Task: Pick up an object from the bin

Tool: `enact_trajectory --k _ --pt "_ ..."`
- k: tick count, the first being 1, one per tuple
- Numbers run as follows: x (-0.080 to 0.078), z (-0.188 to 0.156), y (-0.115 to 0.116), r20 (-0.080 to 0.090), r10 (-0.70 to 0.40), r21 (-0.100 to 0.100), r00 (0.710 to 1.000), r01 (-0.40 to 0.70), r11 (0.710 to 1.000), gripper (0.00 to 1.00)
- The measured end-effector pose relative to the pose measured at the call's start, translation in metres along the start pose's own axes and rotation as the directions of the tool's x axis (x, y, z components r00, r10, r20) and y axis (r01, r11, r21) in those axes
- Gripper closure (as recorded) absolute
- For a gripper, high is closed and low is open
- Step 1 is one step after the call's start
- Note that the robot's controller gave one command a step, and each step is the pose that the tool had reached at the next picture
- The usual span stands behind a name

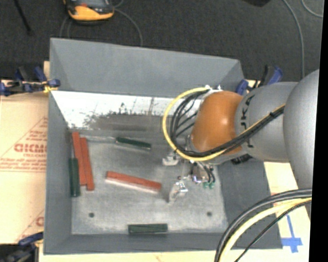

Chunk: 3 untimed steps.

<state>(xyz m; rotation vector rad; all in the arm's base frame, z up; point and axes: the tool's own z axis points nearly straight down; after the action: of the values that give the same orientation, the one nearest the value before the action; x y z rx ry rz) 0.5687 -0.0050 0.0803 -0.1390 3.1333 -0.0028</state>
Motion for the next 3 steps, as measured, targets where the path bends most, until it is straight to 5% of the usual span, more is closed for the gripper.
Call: enact_trajectory --k 1,2,3 --pt "0.0251 0.0022 0.0119 0.006 -0.074 -0.001 0.997 0.074 0.997 0.00" --pt "0.0299 0.0021 0.0141 0.005 -0.002 0.000 1.000 0.002 1.000 0.00" --pt "0.0240 0.0032 0.0202 -0.004 0.221 -0.004 0.975 -0.222 0.975 0.00"
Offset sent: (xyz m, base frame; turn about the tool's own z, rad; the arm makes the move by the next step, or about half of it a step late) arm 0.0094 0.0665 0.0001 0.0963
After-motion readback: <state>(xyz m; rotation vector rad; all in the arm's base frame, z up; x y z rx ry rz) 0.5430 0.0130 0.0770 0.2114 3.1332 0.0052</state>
